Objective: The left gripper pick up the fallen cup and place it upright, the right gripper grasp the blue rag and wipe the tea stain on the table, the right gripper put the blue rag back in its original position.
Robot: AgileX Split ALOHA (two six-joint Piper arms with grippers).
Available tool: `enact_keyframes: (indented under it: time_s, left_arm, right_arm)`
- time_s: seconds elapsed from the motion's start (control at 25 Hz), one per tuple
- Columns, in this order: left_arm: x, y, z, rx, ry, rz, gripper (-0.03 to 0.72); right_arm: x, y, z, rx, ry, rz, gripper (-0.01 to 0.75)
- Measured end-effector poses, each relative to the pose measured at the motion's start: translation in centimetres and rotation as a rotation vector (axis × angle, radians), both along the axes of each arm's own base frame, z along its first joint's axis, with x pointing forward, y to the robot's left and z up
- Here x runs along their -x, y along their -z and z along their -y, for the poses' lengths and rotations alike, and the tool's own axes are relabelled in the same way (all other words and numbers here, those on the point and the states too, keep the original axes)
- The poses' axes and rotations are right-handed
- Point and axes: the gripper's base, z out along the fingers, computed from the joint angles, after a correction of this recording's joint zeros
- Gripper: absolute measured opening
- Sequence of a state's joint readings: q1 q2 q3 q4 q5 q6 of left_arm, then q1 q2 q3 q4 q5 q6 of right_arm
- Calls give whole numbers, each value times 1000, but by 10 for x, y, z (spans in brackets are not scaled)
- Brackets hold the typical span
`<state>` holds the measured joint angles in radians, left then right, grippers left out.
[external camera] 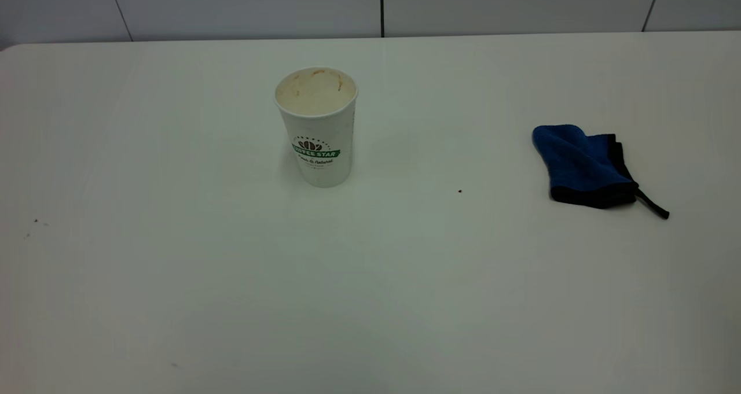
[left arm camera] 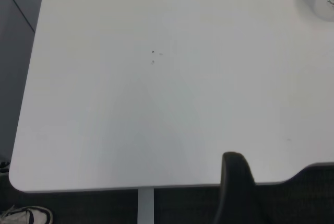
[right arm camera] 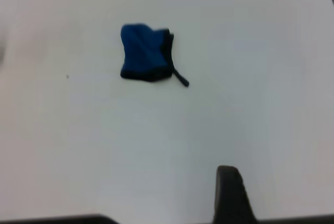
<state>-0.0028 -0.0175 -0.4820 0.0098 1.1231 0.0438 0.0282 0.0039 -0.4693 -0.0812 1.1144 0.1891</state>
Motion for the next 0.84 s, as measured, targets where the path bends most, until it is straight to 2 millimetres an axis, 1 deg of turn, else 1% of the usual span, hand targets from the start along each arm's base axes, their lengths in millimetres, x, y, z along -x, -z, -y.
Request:
enact_keyframes:
  time_s: [0.08,0.84]
  left_arm:
    - [0,0,0,0,0,0,474]
    - [0,0,0,1,-1,0,474]
  right_arm:
    - [3,0,0,-1,1,18,510]
    - [3,0,0,-1,1,16,510]
